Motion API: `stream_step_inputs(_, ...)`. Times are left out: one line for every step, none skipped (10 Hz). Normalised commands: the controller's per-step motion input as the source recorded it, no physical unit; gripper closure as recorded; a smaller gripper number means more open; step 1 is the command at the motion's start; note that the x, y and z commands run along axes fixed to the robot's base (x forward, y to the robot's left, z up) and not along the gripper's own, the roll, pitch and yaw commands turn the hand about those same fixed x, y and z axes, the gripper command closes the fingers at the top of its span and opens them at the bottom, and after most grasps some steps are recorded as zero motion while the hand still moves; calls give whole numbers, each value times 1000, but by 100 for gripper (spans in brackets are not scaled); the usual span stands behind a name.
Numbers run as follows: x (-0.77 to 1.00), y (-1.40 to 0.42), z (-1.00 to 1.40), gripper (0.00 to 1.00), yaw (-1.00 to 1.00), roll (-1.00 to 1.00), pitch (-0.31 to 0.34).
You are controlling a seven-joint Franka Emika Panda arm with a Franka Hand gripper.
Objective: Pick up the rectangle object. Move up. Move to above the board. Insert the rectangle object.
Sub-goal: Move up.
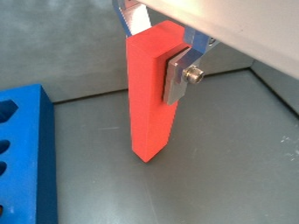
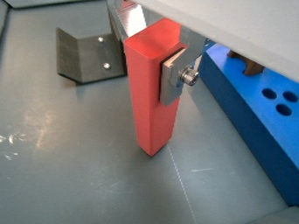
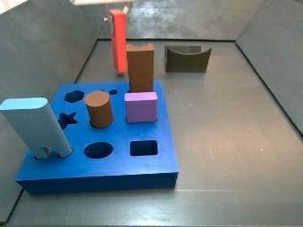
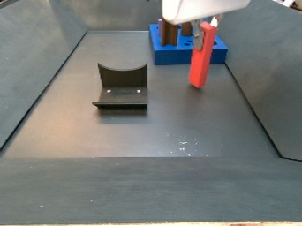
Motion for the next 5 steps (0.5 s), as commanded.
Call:
stream_step_inputs(26, 48, 727, 100, 30, -5, 5)
stream_step_inputs(17, 24, 572, 100, 16, -9, 31)
stream_step_inputs(14, 16, 443, 100, 12, -13, 48)
stream_step_inputs(13, 10, 266, 100, 9, -19, 63)
stream_step_inputs(14, 8, 175, 100, 7, -21, 69)
